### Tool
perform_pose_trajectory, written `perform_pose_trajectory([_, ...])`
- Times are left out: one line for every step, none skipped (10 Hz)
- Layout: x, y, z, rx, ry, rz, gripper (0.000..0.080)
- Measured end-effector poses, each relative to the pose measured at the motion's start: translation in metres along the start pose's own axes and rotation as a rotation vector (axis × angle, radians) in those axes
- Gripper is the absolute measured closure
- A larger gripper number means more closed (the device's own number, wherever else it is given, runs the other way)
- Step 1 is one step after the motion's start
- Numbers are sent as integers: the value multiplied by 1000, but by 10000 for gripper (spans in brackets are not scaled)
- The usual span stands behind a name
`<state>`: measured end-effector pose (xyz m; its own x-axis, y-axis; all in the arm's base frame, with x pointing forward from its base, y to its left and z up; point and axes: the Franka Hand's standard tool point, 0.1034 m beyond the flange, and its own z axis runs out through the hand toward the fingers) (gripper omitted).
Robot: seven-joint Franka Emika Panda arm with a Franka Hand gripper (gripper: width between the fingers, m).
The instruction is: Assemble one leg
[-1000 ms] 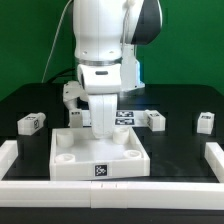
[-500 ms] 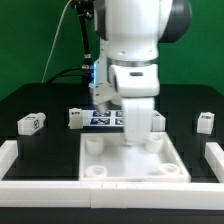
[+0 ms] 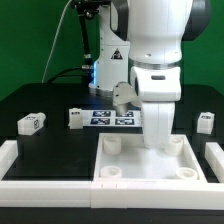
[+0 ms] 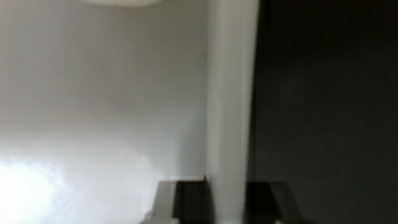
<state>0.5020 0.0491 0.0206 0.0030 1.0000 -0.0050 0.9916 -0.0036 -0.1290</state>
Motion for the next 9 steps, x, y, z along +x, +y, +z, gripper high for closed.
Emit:
perform_pose_trajectory([4,0,-1,-1,3,5,736])
perform_pose_trajectory([7,0,-2,-2,4,37,736])
perform_pose_trajectory([7,0,-2,-3,4,34,736])
perform_pose_trajectory([6,0,-2,-3,4,34,736])
perform_pose_trajectory([6,0,-2,-3,4,34,736])
perform_pose_trajectory([7,-1,1,-9,8,21,736])
perform_pose_trajectory([16,1,1,-5,12,26,736])
perform_pose_trajectory([26,1,1,5,14,11,736])
perform_pose_trajectory([29,1,2,7,17,8,736])
